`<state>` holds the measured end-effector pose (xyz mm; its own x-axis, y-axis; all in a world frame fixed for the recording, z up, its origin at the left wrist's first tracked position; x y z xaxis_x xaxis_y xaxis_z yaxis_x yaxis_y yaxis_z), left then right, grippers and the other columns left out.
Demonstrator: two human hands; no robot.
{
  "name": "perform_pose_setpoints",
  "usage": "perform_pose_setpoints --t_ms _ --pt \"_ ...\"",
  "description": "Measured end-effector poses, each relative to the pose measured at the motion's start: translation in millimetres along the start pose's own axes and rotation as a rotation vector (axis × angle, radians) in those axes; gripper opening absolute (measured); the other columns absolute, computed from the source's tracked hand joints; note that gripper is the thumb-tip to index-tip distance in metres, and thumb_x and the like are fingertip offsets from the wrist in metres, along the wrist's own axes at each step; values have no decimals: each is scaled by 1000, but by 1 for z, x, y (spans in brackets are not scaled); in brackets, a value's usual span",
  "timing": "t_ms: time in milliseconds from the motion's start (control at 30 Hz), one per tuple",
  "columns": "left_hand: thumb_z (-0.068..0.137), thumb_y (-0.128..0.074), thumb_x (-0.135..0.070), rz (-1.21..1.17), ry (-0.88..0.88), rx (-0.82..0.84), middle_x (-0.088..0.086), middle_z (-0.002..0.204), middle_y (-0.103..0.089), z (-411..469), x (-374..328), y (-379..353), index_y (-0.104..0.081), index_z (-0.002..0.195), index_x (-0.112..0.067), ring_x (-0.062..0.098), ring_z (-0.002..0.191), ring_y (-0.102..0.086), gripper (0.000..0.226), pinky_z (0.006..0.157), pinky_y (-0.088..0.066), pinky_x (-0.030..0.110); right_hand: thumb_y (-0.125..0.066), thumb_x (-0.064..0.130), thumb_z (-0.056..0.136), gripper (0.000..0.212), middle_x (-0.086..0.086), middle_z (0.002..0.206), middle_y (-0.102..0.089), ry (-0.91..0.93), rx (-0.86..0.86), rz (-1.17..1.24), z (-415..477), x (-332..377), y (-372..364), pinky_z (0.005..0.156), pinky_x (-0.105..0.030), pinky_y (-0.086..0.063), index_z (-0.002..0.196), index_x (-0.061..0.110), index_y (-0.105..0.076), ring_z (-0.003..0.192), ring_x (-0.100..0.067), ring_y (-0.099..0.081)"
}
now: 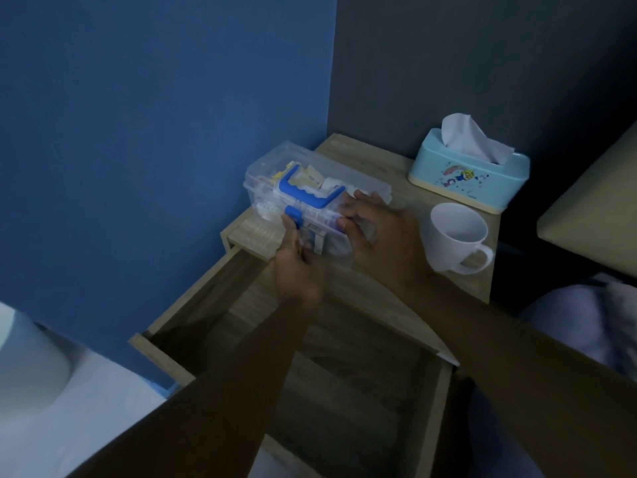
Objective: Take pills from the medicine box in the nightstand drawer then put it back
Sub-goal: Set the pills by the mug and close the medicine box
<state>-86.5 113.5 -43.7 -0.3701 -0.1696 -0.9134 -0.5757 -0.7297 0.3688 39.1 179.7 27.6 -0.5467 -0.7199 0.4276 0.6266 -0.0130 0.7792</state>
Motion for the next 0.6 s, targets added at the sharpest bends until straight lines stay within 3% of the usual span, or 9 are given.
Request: perform_pose_setpoints --t_ms 67,167,233,300,400,467,533,567,600 --pt "98 -48 -18 6 -2 22 7 128 -63 2 -1 6 -29 152 -22 15 108 -61 57 89 -55 32 -57 32 97 32 -8 131 -66 -10 40 -9 0 1 1 106 -41 -46 120 12 -69 129 -22 -55" --pt "95 -52 -17 -72 35 -73 0 135 -58 17 0 27 -44 142 -23 -1 100 -56 47 71 -45 5 -58 29 96 30 -9 127 -67 -15 66 34 1 3 5 100 -42 -50 119 11 -67 122 -23 -59" --pt "95 -52 -14 -110 42 -160 2 137 -56 39 -2 44 -48 137 -16 5 108 -58 43 83 -42 6 -59 27 95 32 -7 128 -65 -57 27 147 -1 3 7 98 -33 -51 123 13 -63 119 -20 -59" --pt "95 -51 -15 -78 27 -180 7 140 -54 67 -6 56 -47 137 -9 13 121 -52 42 93 -35 4 -58 28 96 44 -4 142 -55 -161 -57 245 -8 1 6 105 -26 -42 137 14 -51 132 -15 -50" --pt "99 -49 -30 1 35 -81 10 152 -42 101 -12 58 -35 147 -8 22 139 -40 55 115 -30 27 -52 29 99 56 -7 157 -36 -286 -126 261 -16 1 -4 115 -27 -28 149 12 -34 146 -18 -31" --pt "98 -47 -43 32 112 15 12 154 -39 116 -11 53 -27 151 -12 26 140 -39 65 115 -32 35 -49 30 101 61 -9 160 -30 -376 -106 286 -16 1 -12 116 -27 -26 153 11 -25 148 -19 -27" --pt "95 -45 -52 110 183 128 15 147 -47 126 -9 48 -36 146 -12 31 132 -47 65 110 -38 38 -47 32 101 56 -9 145 -49 -487 -122 381 -14 0 -19 102 -25 -48 150 13 -27 132 -11 -51" --pt "95 -44 -54 142 194 168 14 139 -54 130 -8 47 -46 138 -11 31 125 -52 61 106 -42 40 -46 31 102 49 -4 128 -59 -542 -146 451 -13 -1 -22 81 -14 -54 146 16 -33 110 4 -62" --pt "94 -45 -55 148 195 186 12 131 -59 133 -8 47 -55 128 -10 29 116 -56 57 99 -45 39 -46 30 102 43 2 113 -63 -593 -172 509 -11 -2 -25 62 -4 -49 142 17 -37 88 15 -64"
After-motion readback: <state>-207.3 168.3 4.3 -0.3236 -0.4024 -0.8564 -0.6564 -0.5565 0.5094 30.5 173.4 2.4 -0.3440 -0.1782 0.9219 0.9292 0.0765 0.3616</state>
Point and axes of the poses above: each hand's wrist, its own z-axis towards the middle knuckle, its own y-axis out of the back of the hand, x = y × z, the point moved 4 cm from there along z, towards the middle knuckle
